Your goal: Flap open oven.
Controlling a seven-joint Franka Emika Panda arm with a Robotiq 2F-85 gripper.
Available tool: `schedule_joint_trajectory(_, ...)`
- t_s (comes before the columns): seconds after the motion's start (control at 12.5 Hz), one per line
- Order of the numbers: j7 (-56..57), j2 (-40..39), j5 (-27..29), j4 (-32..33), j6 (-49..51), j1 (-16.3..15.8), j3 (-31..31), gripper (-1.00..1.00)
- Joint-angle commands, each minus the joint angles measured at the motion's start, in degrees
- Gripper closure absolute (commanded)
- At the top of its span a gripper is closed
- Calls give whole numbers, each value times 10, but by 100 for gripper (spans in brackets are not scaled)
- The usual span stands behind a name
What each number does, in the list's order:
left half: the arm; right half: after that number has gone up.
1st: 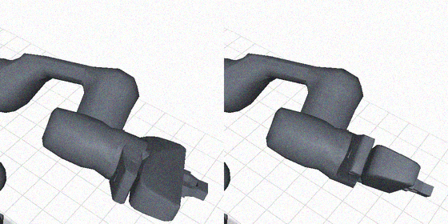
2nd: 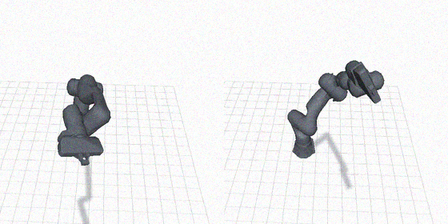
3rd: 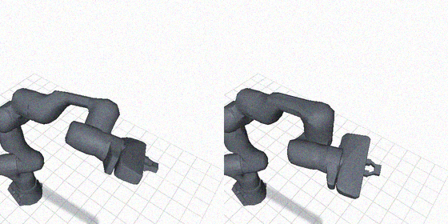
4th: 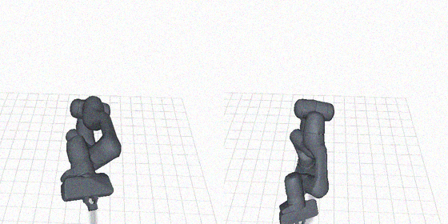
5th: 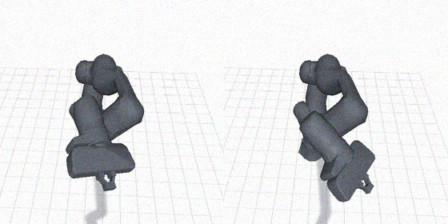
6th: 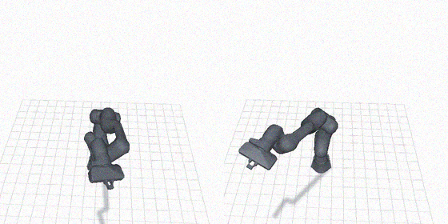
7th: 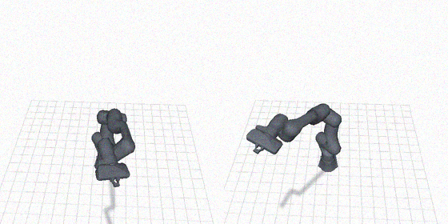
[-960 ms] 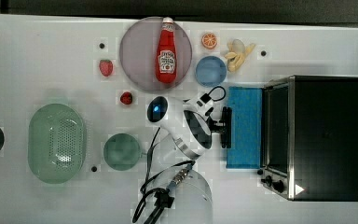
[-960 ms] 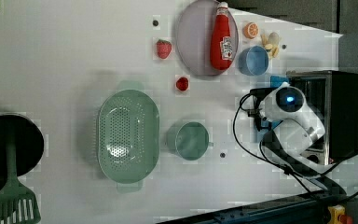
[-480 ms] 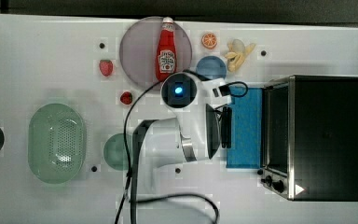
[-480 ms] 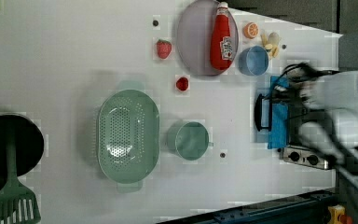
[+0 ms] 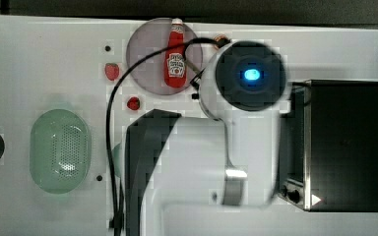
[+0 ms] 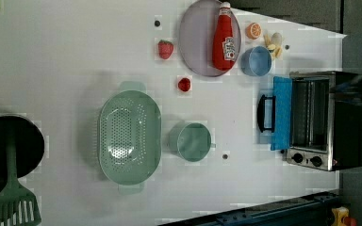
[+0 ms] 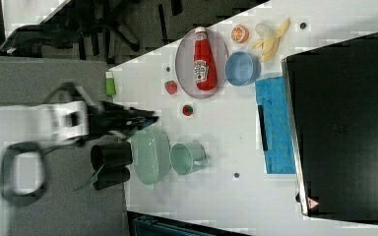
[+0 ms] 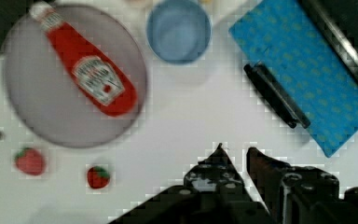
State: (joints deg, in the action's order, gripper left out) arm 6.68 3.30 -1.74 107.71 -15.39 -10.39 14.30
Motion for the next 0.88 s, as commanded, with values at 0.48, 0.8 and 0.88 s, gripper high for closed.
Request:
schedule_joint_trajectory(0.48, -37, 22, 2, -90, 161, 1, 7, 65)
schedule_joint_trajectory(0.8, -37, 18, 2, -89, 161, 1, 6, 65)
schedule_joint_trajectory(0.88, -37, 17, 3, -89, 161, 1, 6, 65)
